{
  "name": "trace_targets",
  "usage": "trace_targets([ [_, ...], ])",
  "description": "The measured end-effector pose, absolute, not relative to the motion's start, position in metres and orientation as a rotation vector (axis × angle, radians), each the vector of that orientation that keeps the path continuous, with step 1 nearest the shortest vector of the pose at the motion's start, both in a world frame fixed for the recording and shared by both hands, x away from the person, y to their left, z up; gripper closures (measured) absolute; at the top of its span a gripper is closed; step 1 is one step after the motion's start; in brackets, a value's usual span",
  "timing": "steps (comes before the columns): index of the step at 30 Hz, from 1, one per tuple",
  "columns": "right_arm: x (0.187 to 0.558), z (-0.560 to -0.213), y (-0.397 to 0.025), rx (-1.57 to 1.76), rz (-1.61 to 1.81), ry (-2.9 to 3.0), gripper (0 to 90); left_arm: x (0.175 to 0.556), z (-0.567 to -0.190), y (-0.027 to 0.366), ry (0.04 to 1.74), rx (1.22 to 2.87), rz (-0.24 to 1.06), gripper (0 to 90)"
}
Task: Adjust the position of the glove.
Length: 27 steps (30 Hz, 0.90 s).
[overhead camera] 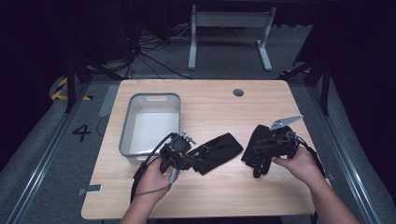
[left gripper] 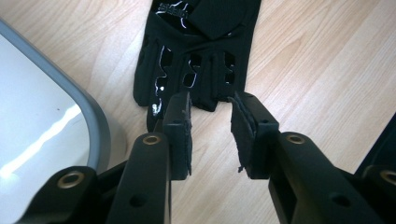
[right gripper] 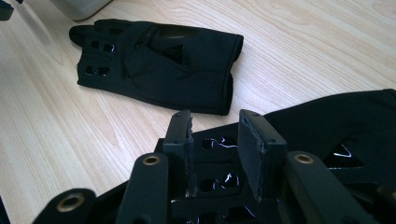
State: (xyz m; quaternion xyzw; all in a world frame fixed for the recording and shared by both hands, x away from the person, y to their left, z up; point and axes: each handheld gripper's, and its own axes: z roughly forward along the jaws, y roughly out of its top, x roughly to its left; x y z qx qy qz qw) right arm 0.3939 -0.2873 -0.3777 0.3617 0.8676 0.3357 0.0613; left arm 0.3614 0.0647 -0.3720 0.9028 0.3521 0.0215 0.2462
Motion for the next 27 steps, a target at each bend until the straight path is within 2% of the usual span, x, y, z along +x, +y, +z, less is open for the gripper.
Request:
trace_targets([
  [13, 0.397, -0.382, -0.27, 1.076, 1.035, 2.639, 62.3, 0.364, -0.38, 0.059, 0.962, 2.48, 0.062, 60.7],
  [17, 0.406, -0.389, -0.258, 1.116, 1.038, 2.649, 60.9, 0.368, -0.39, 0.055, 0.992, 2.505, 0.041, 56.4],
  [27, 0.424, -0.411, -0.243, 1.187, 0.953, 2.648, 56.6, 0.372, -0.399, 0.054, 1.013, 2.546, 0.041, 53.4],
])
